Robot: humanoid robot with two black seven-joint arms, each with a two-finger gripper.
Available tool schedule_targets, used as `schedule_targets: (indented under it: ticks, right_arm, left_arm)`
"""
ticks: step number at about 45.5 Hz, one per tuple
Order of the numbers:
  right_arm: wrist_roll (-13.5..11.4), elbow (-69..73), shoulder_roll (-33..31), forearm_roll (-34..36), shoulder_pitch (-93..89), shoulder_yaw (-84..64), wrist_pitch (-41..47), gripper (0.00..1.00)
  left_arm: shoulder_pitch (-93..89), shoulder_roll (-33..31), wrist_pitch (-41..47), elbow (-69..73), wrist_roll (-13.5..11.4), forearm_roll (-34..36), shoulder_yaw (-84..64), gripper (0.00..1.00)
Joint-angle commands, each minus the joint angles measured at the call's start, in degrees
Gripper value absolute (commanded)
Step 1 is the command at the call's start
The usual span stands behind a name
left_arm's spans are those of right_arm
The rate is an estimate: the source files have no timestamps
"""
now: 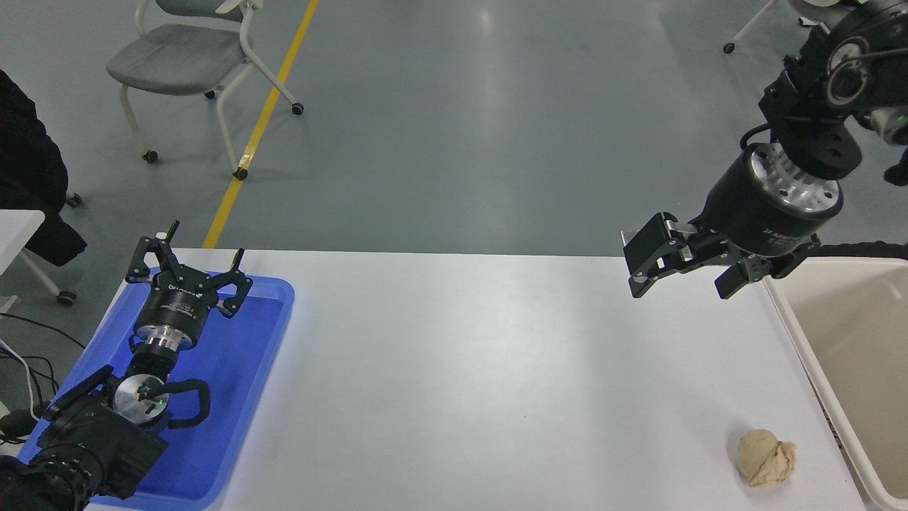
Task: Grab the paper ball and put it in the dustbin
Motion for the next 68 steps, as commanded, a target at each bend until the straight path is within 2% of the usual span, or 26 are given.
schedule_targets:
  ticks: [1, 16, 24, 37, 53, 59, 68]
  right_arm:
    - [-0.2, 0.0, -1.7, -2.9, -0.6, -1.4, 0.0, 1.0]
    - [-0.4, -0.3, -4.2, -4.6, -2.5, -1.8, 0.0, 1.0]
    - [-0.4, -0.3, -7.6, -7.5, -4.2, -1.9, 0.0, 1.0]
    - [-0.4, -0.3, -17.9, -15.0, -8.0, -1.6, 0.0, 1.0]
    - [-0.3, -1.7, -34.6, -32.7, -26.0, 7.1, -4.2, 1.0]
    - [-0.3, -3.9, -37.3, -38.3, -34.7, 12.6, -7.1, 1.0]
    - [-0.2, -9.3, -36.7, -39.5, -51.9, 25.9, -10.9, 1.0]
  left_arm:
    - [0.0, 0.0, 0.0, 0.0, -0.2, 0.0, 0.0, 1.0]
    - [-0.1, 0.0, 0.0, -0.2, 0.0, 0.0, 0.0, 1.0]
    - [-0.1, 0.0, 0.0, 0.0, 0.0, 0.0, 0.0, 1.0]
    - [-0.1, -0.1, 0.0, 0.0, 0.0, 0.0, 0.0, 1.0]
    - [-0.1, -0.1, 0.0, 0.0, 0.0, 0.0, 0.0, 1.0]
    - [0.0, -0.1, 0.0, 0.0, 0.0, 0.0, 0.0, 1.0]
    - [-0.1, -0.1, 0.0, 0.0, 0.0, 0.0, 0.0, 1.0]
